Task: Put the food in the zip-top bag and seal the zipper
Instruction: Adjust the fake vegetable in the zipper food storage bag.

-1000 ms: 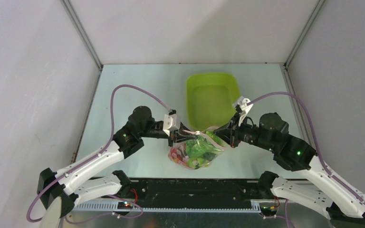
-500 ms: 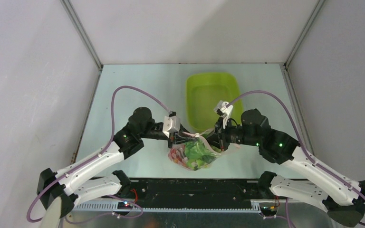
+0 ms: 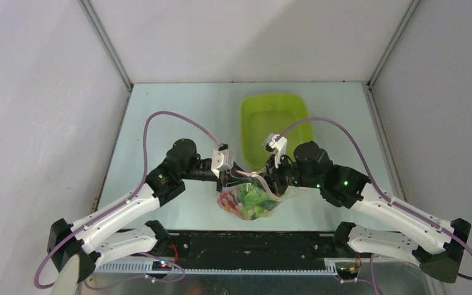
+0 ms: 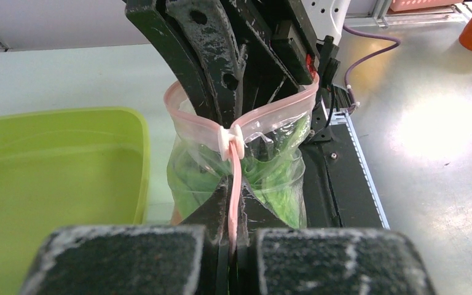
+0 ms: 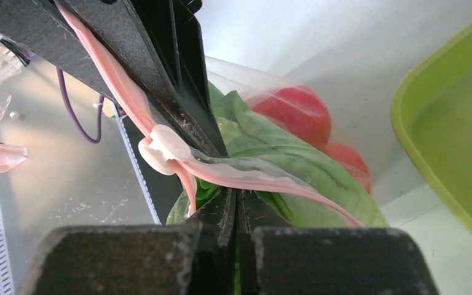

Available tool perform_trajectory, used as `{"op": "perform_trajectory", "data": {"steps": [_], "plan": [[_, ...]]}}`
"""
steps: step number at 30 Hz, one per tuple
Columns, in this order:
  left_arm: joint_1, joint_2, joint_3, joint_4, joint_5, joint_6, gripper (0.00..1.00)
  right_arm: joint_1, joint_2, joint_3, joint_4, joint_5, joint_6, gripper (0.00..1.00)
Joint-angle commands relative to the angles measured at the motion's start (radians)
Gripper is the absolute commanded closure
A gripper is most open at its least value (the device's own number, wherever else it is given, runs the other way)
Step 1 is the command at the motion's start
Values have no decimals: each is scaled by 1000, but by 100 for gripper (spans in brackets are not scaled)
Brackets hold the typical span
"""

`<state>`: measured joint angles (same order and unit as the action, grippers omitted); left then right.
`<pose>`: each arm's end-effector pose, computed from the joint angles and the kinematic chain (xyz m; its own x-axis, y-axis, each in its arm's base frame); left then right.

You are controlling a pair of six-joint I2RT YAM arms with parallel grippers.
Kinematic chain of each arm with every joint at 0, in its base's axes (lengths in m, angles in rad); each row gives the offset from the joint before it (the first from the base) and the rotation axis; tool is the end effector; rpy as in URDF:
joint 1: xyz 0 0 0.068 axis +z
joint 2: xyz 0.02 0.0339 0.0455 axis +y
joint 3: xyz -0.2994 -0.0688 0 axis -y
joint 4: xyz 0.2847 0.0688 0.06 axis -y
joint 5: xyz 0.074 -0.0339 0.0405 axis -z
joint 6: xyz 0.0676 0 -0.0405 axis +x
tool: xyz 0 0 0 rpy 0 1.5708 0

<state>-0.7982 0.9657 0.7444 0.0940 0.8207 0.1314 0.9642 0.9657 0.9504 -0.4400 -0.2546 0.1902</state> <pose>0.1459 -0.2205 0.3405 0.0425 0.0844 -0.9955 0.9977 -0.0554 0.0379 0.1345 0.2237 0.3541 -0.4209 -0.2856 -0.8610 -0.8600 0.4276 0.2785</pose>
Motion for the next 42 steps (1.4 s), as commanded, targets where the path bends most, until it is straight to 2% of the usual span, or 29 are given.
{"op": "perform_trajectory", "data": {"steps": [1,7,11,17,21,22,25,27,31,38,42], "plan": [[-9,-45,21,124,-12,-6,100,22,42,-52,-87,58,-12,99],[-10,-47,13,172,-53,-55,100,67,101,-71,-111,95,-23,96],[-9,-47,12,174,-52,-57,100,101,135,-70,-130,173,-33,95],[-9,-36,9,181,-67,-74,100,109,91,-69,-74,212,-27,95],[-9,-39,-12,180,-147,-97,100,110,-7,-67,-14,285,-23,84],[-10,-43,-22,189,-163,-107,100,110,-42,-67,2,298,-26,78],[-12,-70,-81,262,-228,-137,100,107,-100,-68,26,299,-49,71],[-12,-92,-111,300,-245,-155,100,108,-135,-67,37,274,-50,58],[-13,-108,-107,256,-227,-109,100,108,-197,-67,66,266,-71,45],[-13,-49,-19,79,-166,-50,100,108,-314,-64,111,283,-129,34],[-13,-51,-6,61,-160,-43,100,107,-356,-59,114,274,-197,26]]}}
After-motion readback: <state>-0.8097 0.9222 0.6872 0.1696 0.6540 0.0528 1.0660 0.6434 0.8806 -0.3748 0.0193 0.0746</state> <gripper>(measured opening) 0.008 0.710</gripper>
